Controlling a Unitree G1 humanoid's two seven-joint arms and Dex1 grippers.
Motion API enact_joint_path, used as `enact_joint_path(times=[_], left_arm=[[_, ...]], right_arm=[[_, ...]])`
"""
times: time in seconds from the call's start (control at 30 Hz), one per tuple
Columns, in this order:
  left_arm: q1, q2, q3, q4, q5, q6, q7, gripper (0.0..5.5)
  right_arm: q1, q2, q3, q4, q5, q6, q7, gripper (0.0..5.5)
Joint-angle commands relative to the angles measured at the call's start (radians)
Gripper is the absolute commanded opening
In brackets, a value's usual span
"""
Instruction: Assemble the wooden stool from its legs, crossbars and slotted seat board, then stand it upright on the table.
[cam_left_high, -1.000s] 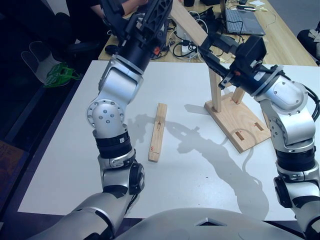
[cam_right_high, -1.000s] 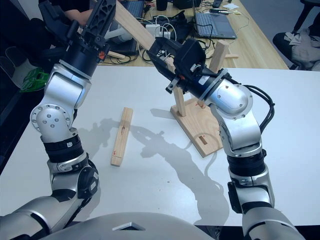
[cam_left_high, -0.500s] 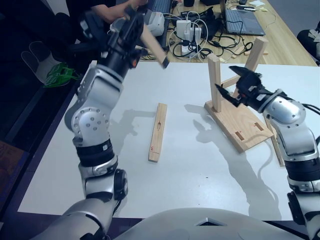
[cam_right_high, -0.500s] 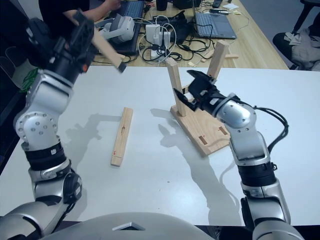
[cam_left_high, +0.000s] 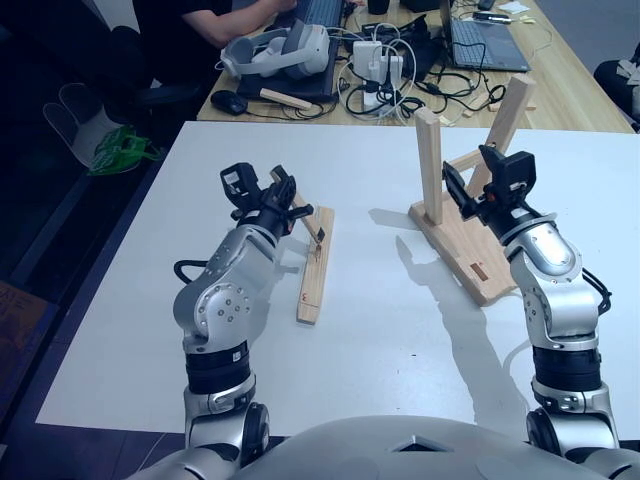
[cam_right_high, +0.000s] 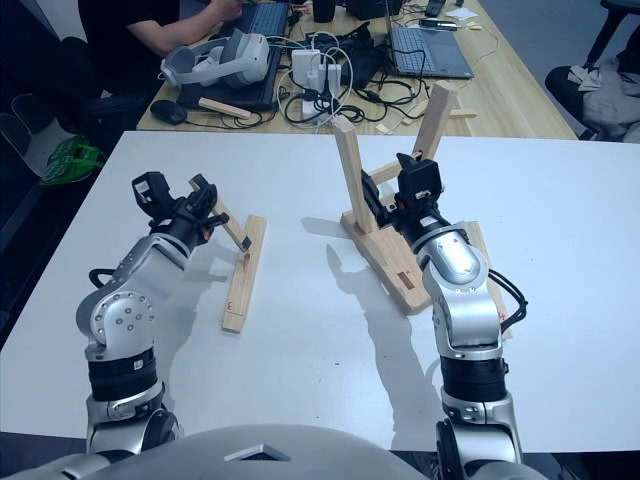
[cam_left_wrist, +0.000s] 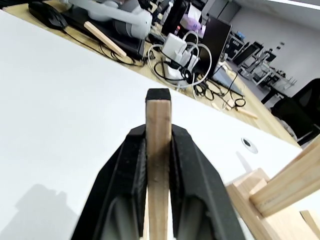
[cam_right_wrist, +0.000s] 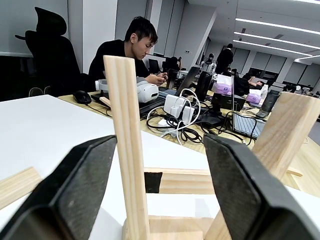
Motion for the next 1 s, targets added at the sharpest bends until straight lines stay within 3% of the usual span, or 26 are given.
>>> enact_joint_path(times=[0.03,0.63,0.7,0.83,0.9,1.0], left_arm=[[0.01,0.016,-0.017,-0.009,0.046,0.049,0.003,0.4],[-0.017,-0.056,-0.043,-0.002,0.204,-0.046,-0.071,0.4],[-0.035,-0.059,-0.032,-0.019,0.195,-0.081,-0.104,0.4],[-0.044,-0.056,-0.028,-0.04,0.159,-0.071,-0.163,0.4],[-0.053,-0.053,-0.027,-0.036,0.152,-0.064,-0.181,0.4],[-0.071,-0.051,-0.032,-0.031,0.145,-0.051,-0.199,0.4]], right_arm=[[0.002,0.012,-0.017,0.002,0.018,0.017,-0.011,3.19],[-0.017,-0.003,-0.008,0.015,0.061,0.035,0.032,3.19],[-0.017,-0.057,0.052,-0.042,0.116,0.138,0.142,2.89],[-0.107,-0.205,0.28,-0.139,0.241,0.41,0.436,2.21],[-0.204,-0.194,0.373,-0.078,0.226,0.429,0.506,1.8],[-0.349,-0.062,0.483,0.157,0.155,0.366,0.515,1.18]])
